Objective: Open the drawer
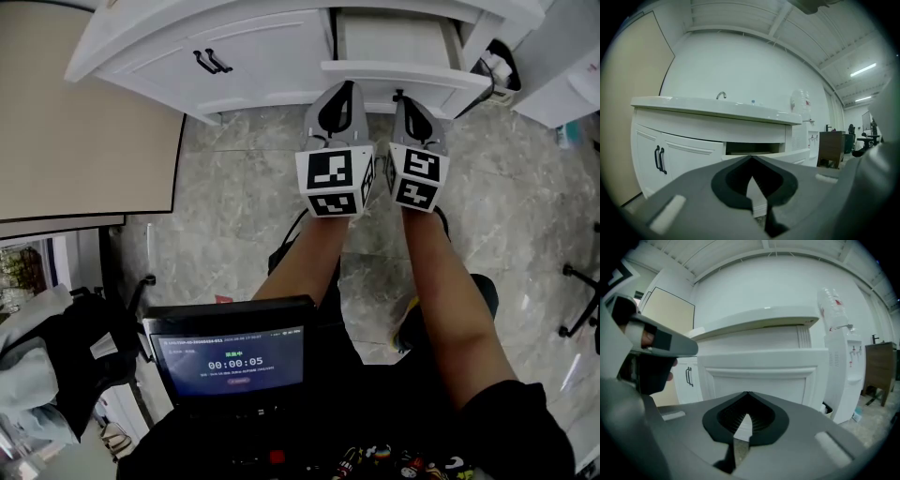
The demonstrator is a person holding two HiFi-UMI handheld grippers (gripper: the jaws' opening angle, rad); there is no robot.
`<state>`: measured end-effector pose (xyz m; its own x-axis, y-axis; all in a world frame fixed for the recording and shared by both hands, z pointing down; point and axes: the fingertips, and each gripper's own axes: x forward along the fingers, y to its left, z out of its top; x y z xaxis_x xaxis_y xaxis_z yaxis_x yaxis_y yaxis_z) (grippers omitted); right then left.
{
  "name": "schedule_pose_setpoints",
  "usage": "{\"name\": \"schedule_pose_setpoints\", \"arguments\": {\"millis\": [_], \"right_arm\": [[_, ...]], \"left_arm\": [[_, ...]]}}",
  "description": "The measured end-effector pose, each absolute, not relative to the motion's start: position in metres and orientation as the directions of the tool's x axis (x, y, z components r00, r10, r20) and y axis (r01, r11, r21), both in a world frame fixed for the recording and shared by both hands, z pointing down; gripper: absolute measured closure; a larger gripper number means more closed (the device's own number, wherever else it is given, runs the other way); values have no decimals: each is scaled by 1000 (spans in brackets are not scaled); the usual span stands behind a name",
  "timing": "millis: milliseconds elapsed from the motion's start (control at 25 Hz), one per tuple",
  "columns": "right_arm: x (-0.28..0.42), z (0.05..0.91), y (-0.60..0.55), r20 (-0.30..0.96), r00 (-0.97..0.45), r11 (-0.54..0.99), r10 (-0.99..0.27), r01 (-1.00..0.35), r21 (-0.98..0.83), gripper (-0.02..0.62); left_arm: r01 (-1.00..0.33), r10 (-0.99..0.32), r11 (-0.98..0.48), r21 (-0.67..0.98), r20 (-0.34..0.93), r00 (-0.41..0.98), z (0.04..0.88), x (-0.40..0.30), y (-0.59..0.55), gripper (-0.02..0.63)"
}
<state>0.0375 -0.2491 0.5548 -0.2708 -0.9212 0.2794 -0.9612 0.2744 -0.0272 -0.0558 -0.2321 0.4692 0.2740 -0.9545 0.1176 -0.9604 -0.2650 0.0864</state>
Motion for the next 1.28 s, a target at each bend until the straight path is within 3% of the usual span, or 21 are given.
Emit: {"name": "schedule_pose_setpoints", "arguments": {"millis": [440,1280], "right_arm": [[42,387,-237,188,-311,320,-932,-947,18,575],[49,217,-206,183,-248,264,-951,-962,68,575]], "left_arm": [[-948,-936,-308,80,152,317,361,-44,-236,606],[-930,-920,-357,90,138,367,199,-54,-213,606]]}}
